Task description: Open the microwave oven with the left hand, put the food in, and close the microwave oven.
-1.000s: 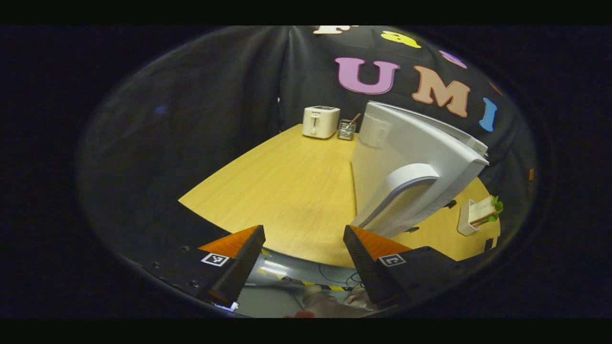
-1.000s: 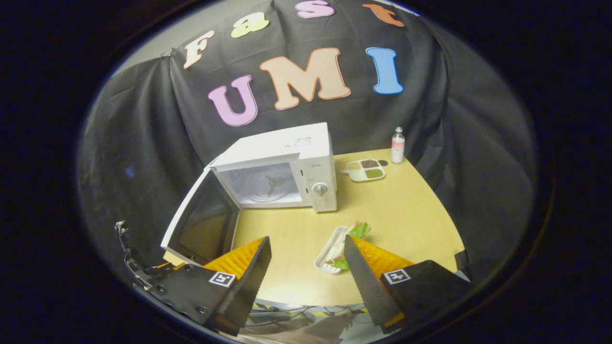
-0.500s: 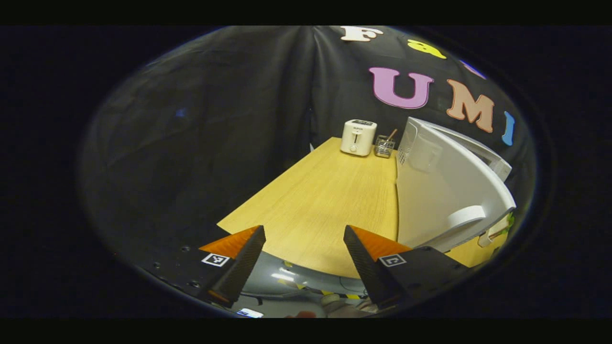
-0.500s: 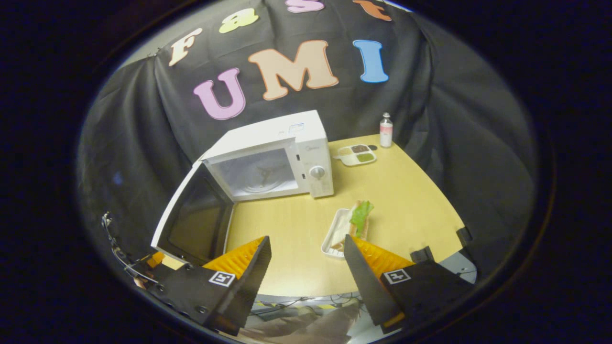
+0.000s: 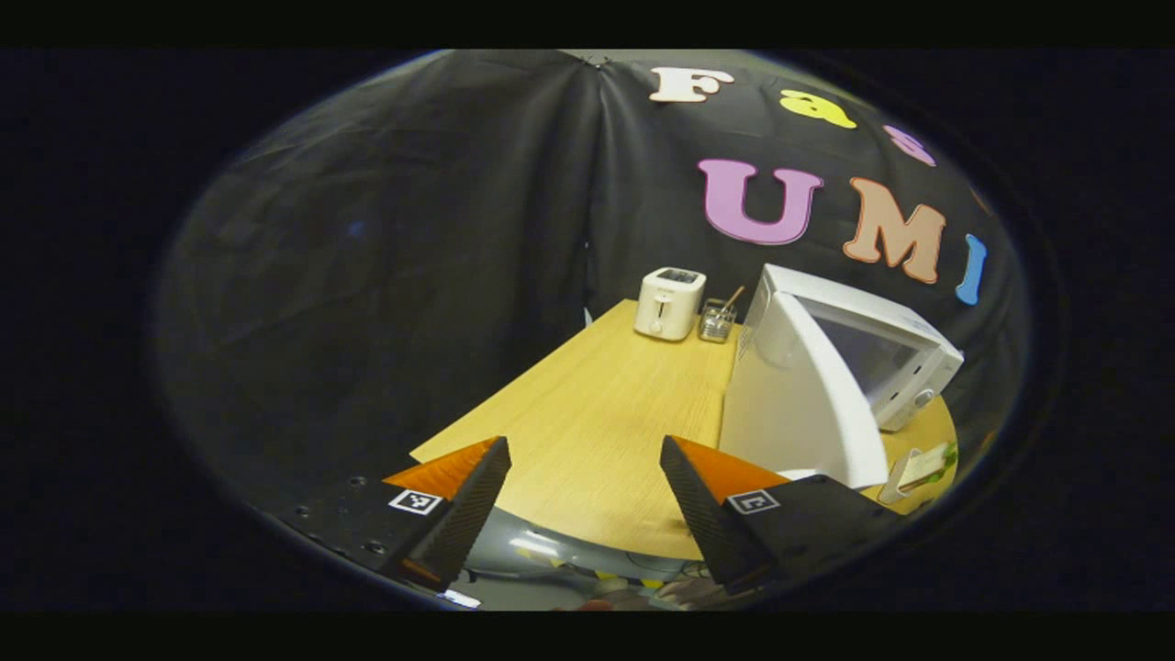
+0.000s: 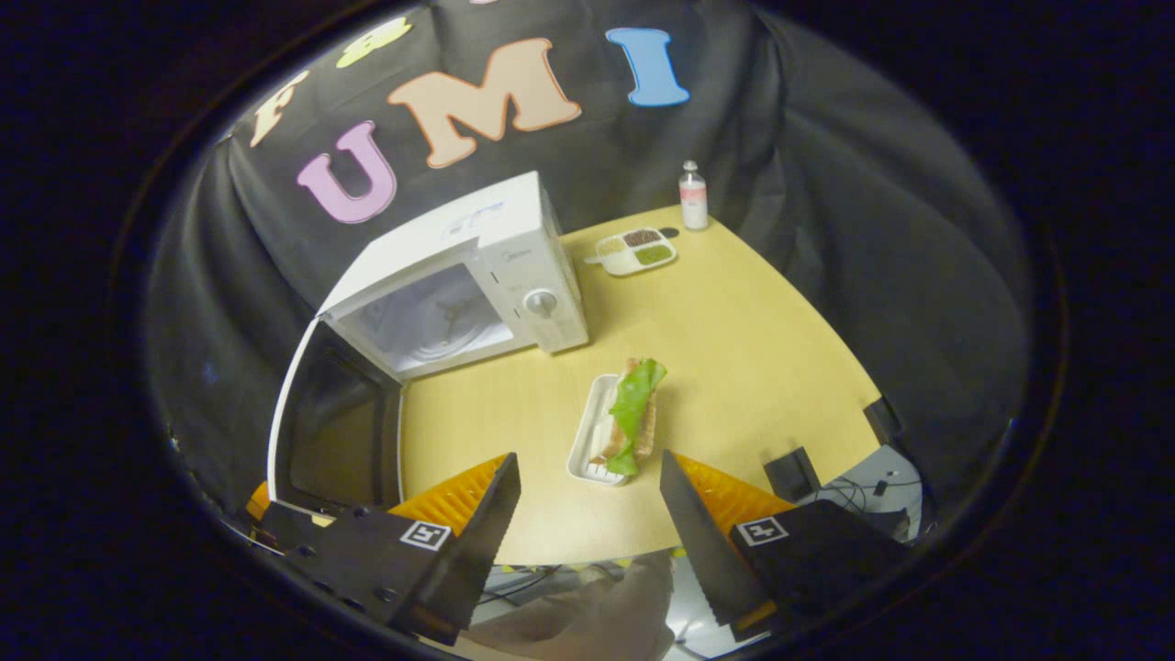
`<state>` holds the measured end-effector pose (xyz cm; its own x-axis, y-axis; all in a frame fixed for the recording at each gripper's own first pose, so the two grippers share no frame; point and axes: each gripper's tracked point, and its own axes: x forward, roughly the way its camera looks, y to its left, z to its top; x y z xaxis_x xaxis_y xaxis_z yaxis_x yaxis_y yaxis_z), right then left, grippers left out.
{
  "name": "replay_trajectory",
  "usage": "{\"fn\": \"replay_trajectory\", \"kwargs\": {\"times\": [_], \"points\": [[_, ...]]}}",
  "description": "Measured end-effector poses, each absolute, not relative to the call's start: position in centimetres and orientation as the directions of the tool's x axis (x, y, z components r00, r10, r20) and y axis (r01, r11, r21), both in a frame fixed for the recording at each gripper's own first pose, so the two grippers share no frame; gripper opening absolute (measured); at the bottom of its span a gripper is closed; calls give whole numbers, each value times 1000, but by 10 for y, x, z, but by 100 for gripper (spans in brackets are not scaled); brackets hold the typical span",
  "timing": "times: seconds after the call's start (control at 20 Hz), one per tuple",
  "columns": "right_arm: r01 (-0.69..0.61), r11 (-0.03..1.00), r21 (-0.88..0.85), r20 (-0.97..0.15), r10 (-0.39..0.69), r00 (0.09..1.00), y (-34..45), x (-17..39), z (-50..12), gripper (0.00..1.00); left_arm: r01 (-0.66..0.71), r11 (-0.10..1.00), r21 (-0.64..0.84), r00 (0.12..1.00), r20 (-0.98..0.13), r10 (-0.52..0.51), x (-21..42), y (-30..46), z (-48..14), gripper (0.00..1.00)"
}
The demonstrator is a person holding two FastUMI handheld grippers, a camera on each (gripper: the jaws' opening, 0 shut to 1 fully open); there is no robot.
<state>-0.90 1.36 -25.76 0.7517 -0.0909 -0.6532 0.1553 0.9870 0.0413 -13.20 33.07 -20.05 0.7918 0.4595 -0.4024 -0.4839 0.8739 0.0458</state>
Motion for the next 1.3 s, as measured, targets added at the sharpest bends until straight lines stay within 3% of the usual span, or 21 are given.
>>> {"fn": "replay_trajectory", "kwargs": {"times": [0.4, 0.65, 0.7, 0.75, 0.95, 1.1, 1.2, 1.3], "points": [[155, 976, 155, -825, 42, 564, -23, 51, -294, 92, -550, 824, 138, 783, -259, 566, -93, 275, -133, 96], [116, 982, 145, -888, 78, 453, -27, 72, -326, 91, -589, 800, 112, 773, -210, 599, -73, 236, -112, 95], [104, 986, 132, -902, 76, 425, -27, 72, -333, 97, -597, 794, 114, 770, -196, 607, -71, 232, -106, 95], [90, 988, 126, -913, 80, 401, -27, 73, -340, 91, -610, 784, 114, 765, -174, 620, -69, 229, -99, 96], [85, 985, 150, -931, 112, 347, -23, 78, -360, 89, -638, 764, 98, 754, -122, 645, -69, 219, -79, 94], [112, 970, 217, -929, 170, 330, -17, 83, -371, 80, -656, 744, 123, 735, -119, 668, -74, 218, -78, 95], [126, 961, 246, -931, 198, 307, -16, 79, -375, 55, -664, 736, 128, 724, -135, 677, -79, 215, -83, 95], [124, 961, 248, -931, 201, 304, -16, 78, -380, 52, -670, 732, 122, 717, -150, 681, -85, 213, -88, 95]]}}
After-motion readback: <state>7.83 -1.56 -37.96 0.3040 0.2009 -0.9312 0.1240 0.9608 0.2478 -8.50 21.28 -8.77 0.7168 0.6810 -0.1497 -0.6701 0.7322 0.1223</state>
